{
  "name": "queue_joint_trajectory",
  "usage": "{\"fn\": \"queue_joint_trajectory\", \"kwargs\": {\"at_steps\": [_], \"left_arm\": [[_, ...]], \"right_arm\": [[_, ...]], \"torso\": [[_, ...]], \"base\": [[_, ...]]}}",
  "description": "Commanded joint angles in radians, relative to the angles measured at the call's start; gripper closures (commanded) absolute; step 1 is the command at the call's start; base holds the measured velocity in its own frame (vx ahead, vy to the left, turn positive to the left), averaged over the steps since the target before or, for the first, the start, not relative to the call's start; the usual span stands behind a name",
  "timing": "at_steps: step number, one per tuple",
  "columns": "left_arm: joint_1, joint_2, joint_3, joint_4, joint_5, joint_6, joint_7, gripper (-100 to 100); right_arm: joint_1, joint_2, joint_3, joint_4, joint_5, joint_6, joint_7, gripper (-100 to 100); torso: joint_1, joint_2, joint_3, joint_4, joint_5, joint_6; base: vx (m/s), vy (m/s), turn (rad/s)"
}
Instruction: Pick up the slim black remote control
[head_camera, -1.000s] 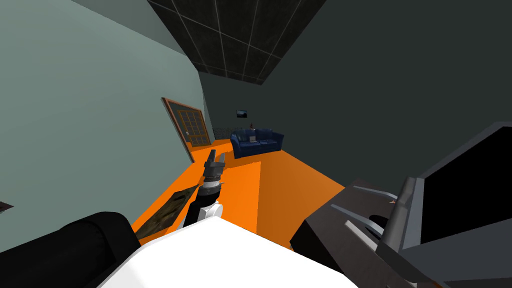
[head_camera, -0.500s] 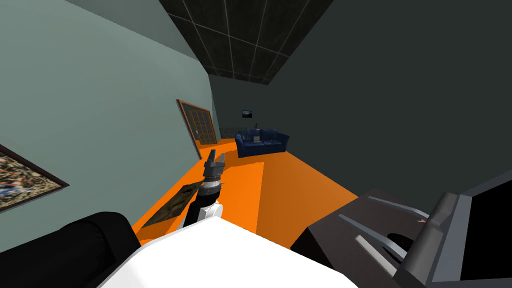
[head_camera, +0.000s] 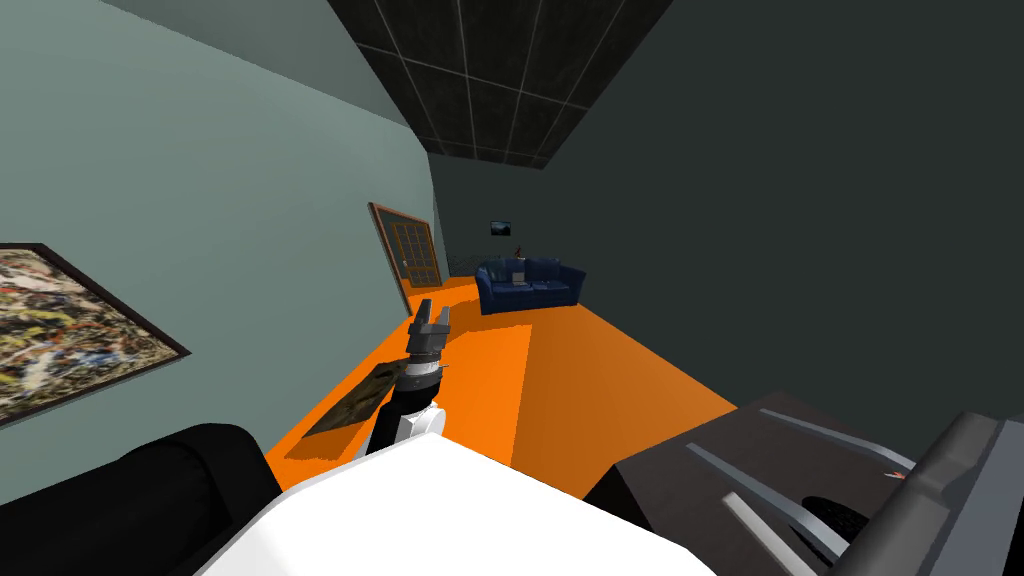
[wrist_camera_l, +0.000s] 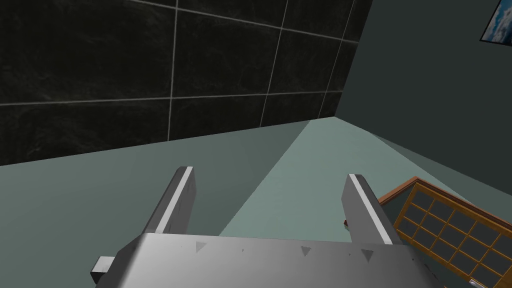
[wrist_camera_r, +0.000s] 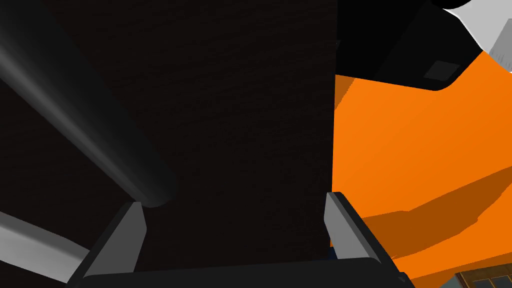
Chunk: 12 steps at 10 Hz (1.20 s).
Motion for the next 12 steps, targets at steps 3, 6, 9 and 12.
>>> {"fn": "queue_joint_trajectory", "kwargs": {"at_steps": [3,6,9,12], "left_arm": [[0.000,0.000,0.000,0.000,0.000,0.000,0.000,0],[0.000,0.000,0.000,0.000,0.000,0.000,0.000,0],[0.000,0.000,0.000,0.000,0.000,0.000,0.000,0],[0.000,0.000,0.000,0.000,0.000,0.000,0.000,0]], "right_arm": [[-0.044,0.014,0.052,0.094,0.089,0.026,0.031,-100],[-0.076,0.045,0.087,0.152,0.150,0.043,0.053,-100],[-0.079,0.072,0.083,0.158,0.141,0.056,0.058,-100],[-0.078,0.093,0.084,0.159,0.142,0.072,0.063,-100]], "torso": [[-0.002,0.000,0.000,0.000,0.000,0.000],[0.001,0.000,0.000,0.000,0.000,0.001],[0.005,0.001,0.000,0.000,0.001,0.001],[0.004,0.002,0.001,0.001,0.001,0.001]], "base": [[0.015,-0.100,0.125],[0.009,-0.067,0.090],[0.000,-0.022,0.026],[-0.018,-0.023,0.071]]}}
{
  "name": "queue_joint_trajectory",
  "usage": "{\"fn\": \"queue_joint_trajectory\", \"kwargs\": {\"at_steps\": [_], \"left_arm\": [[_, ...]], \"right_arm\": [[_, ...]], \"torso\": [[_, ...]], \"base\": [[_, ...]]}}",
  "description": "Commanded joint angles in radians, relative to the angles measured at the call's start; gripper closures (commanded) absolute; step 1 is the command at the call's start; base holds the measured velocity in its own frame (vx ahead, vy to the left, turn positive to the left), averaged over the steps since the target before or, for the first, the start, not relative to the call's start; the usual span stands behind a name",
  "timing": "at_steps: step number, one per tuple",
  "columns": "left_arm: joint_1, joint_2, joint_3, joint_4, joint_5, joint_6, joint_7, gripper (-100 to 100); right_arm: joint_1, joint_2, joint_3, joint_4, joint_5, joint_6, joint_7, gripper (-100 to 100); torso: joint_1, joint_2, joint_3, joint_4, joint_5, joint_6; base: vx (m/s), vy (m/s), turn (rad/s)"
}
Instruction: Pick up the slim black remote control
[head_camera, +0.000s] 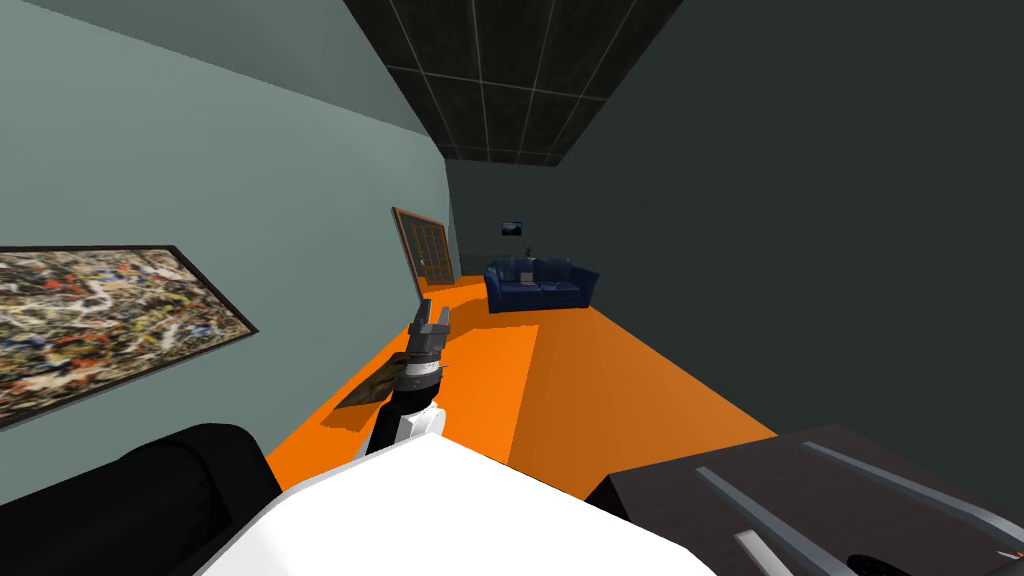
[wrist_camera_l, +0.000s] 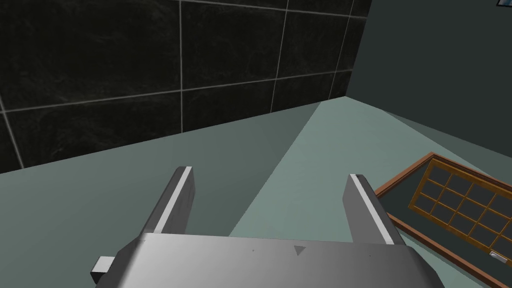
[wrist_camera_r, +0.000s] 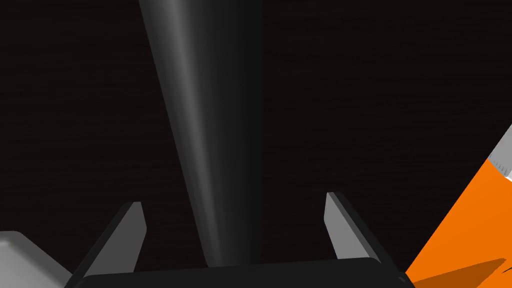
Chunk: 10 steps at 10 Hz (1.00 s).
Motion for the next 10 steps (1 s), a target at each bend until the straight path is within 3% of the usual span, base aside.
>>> {"fn": "queue_joint_trajectory", "kwargs": {"at_steps": [1,5,6,7,9,10], "left_arm": [[0.000,0.000,0.000,0.000,0.000,0.000,0.000,0],[0.000,0.000,0.000,0.000,0.000,0.000,0.000,0],[0.000,0.000,0.000,0.000,0.000,0.000,0.000,0],[0.000,0.000,0.000,0.000,0.000,0.000,0.000,0],[0.000,0.000,0.000,0.000,0.000,0.000,0.000,0],[0.000,0.000,0.000,0.000,0.000,0.000,0.000,0]], "right_arm": [[0.000,0.000,0.000,0.000,0.000,0.000,0.000,100],[0.000,-0.001,0.000,0.000,0.000,-0.001,0.001,100],[0.000,-0.001,0.000,0.000,0.000,-0.001,0.001,0],[0.001,-0.031,-0.002,-0.003,-0.002,-0.025,-0.007,100],[0.003,-0.033,-0.006,-0.001,-0.004,-0.029,-0.002,100],[0.004,-0.036,-0.007,0.000,-0.004,-0.033,-0.002,0]], "torso": [[0.000,0.000,0.000,0.000,0.000,0.000],[0.000,-0.001,-0.001,0.000,0.000,0.001],[0.000,-0.001,-0.001,0.000,0.000,0.001],[0.000,-0.001,-0.001,0.000,0.000,0.001],[0.003,-0.002,-0.001,-0.001,0.001,0.002],[0.002,-0.002,-0.001,0.000,0.000,0.001]], "base": [[0.000,0.000,0.000],[0.000,0.000,0.000],[0.000,0.000,0.000],[0.028,0.028,-0.119],[0.020,0.029,-0.080],[0.000,0.000,0.000]]}}
